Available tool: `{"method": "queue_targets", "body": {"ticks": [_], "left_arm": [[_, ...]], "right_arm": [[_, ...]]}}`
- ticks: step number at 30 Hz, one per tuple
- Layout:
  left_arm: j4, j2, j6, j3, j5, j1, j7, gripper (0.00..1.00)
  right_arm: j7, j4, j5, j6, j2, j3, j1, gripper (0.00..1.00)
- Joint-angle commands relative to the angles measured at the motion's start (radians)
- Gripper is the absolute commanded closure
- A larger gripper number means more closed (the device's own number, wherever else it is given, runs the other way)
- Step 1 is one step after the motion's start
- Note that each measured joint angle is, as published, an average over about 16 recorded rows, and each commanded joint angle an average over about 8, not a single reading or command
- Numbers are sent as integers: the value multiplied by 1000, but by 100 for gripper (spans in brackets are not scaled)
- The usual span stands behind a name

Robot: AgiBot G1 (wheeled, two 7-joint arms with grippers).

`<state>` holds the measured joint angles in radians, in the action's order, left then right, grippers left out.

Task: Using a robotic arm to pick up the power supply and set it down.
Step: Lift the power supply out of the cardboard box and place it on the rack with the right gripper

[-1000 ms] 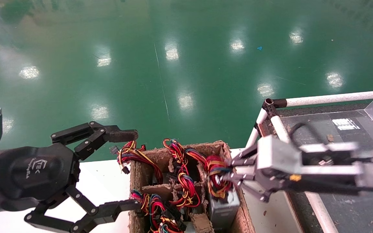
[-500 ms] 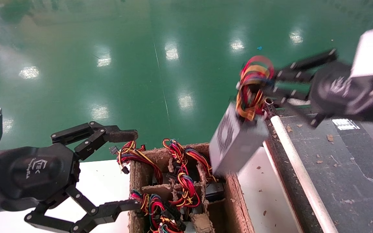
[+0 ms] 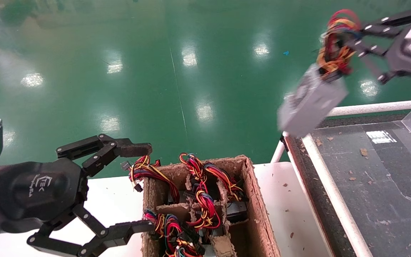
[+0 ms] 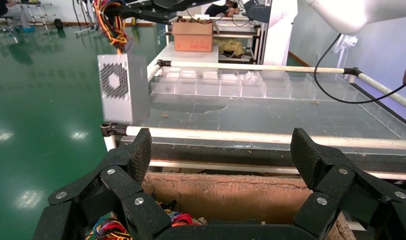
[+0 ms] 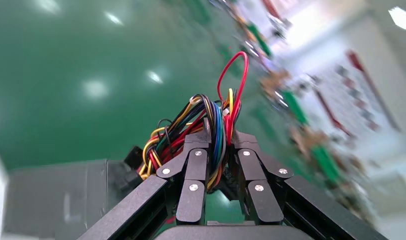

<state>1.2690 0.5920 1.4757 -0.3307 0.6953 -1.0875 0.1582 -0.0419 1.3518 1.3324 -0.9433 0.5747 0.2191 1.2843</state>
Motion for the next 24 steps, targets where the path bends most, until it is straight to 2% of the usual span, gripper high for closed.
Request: {"method": "queue_targets", "body": {"ticks": [1,11,17,24], "left_arm": [[0,0,0,0,0,0,0,0],[0,0,0,0,0,0,0,0],[0,0,0,0,0,0,0,0],[0,0,0,-1,0,0,0,0]], "right_arm": [[-11,0,46,68,0,-6,-20,100],[71,-11,172,179,-33,6,-85,100],[110,-10,205,178,-44,22,-102,100],[81,-4,222,168,-40,41,-126,100]]}}
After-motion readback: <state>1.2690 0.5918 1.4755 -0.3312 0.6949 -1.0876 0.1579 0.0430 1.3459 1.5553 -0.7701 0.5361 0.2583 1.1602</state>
